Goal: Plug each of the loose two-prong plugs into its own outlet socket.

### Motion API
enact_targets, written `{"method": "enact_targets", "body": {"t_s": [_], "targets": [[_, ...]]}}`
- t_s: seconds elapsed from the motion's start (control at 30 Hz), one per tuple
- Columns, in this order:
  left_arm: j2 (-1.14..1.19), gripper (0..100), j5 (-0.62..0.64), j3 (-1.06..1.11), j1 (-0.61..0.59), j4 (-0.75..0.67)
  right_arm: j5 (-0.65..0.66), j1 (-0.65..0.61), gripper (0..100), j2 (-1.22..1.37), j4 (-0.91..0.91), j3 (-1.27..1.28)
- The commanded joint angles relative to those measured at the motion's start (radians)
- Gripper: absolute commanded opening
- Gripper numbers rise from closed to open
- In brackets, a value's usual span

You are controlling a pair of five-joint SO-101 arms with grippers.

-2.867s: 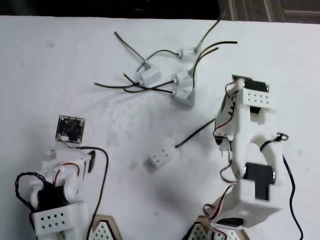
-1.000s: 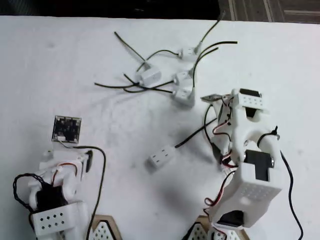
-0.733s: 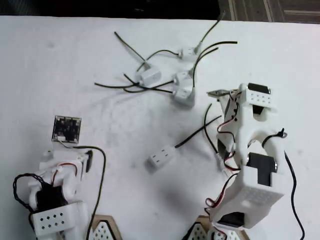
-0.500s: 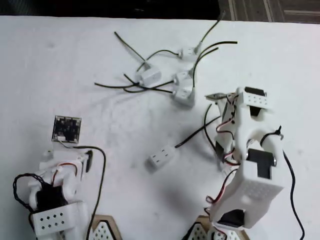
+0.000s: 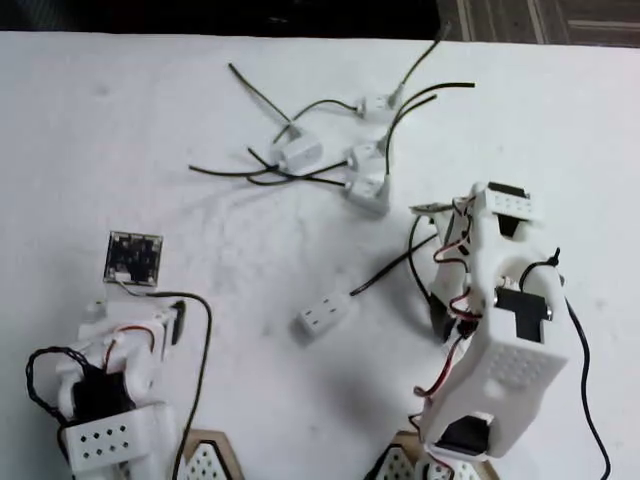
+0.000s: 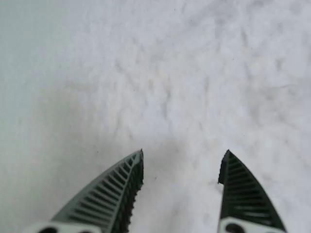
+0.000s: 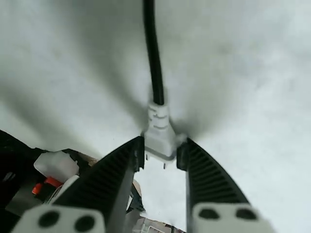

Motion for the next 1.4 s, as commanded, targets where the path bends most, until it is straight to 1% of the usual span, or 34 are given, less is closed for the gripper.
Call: {"method": "enact_targets", "body": {"t_s": [0.0,0.13,0.23,0.4,0.47,0.63,0.77,0.83,0.93,0.97,1.1,1.17,1.37], "targets": [[-0.010,26,-0.011,-0.003,-0.008,-0.015,0.002,-0.035,5.5,0.025,-0.004,0.044],[-0.010,26,-0.011,-0.003,-0.008,-0.015,0.000,-0.056,1.4,0.033,-0.016,0.044],[-0.010,26,-0.011,-0.003,-0.008,-0.015,0.000,-0.053,1.7,0.004,-0.012,0.032],[-0.010,26,-0.025,-0.003,-0.008,-0.015,0.000,-0.048,1.7,-0.117,0.031,0.029],[-0.010,26,-0.048,-0.003,-0.008,-0.014,0.000,-0.047,1.7,-0.179,0.030,0.028],[-0.010,26,-0.051,-0.003,-0.008,-0.014,0.006,-0.053,1.7,-0.282,0.021,0.032],[-0.010,26,-0.051,-0.003,-0.008,-0.012,0.006,-0.068,1.9,-0.278,0.102,0.035],[-0.010,26,-0.051,-0.003,-0.008,-0.012,0.000,-0.074,5.1,-0.274,0.116,0.040],[-0.010,26,-0.051,-0.003,-0.008,-0.012,0.000,-0.070,13.3,-0.271,0.113,0.075],[-0.010,26,-0.051,-0.003,-0.008,-0.012,0.000,-0.070,13.8,-0.271,0.102,0.091],[-0.010,26,-0.051,-0.003,-0.008,-0.012,0.000,-0.071,9.8,-0.271,0.007,0.146],[-0.010,26,-0.051,-0.003,-0.008,-0.012,0.000,-0.073,9.4,-0.271,-0.030,0.183],[-0.010,26,-0.051,-0.003,-0.008,-0.012,0.000,-0.071,9.4,-0.271,-0.081,0.226]]}}
